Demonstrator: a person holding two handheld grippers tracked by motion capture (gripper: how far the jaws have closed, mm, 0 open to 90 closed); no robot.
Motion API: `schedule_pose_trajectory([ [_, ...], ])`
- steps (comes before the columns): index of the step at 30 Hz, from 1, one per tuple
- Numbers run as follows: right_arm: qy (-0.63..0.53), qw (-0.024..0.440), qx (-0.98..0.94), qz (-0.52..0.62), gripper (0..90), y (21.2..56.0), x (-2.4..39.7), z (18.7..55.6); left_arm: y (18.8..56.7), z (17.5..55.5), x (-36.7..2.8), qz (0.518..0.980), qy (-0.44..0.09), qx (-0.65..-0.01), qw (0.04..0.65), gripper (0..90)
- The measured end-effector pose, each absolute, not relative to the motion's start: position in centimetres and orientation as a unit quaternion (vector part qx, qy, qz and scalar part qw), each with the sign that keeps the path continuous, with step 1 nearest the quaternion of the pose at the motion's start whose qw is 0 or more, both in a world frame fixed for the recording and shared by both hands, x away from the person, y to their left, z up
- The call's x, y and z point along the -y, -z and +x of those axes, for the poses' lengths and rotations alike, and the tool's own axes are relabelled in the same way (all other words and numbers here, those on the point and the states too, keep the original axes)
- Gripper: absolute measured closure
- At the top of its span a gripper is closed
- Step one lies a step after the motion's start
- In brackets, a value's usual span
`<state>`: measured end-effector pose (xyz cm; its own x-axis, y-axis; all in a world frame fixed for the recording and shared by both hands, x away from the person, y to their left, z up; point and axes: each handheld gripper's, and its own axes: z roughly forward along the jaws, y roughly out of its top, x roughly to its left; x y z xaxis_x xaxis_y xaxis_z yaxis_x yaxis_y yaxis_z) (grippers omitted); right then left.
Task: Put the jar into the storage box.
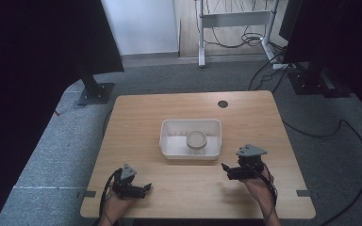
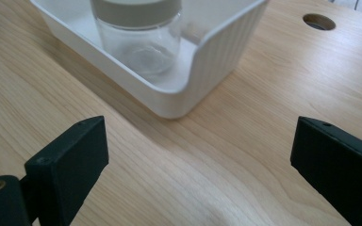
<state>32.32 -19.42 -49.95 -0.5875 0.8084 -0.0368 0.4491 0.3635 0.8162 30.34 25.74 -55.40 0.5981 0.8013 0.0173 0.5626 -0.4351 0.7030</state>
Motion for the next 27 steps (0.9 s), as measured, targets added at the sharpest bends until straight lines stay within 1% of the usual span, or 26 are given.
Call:
schedule_pose_trajectory([
  [27,-0.369,0.225,-0.781,0.451,3.2,53.9,24.2,29.5,55.4,30.3,-25.7,0.828,-0.178,-0.412,0.336,0.1],
])
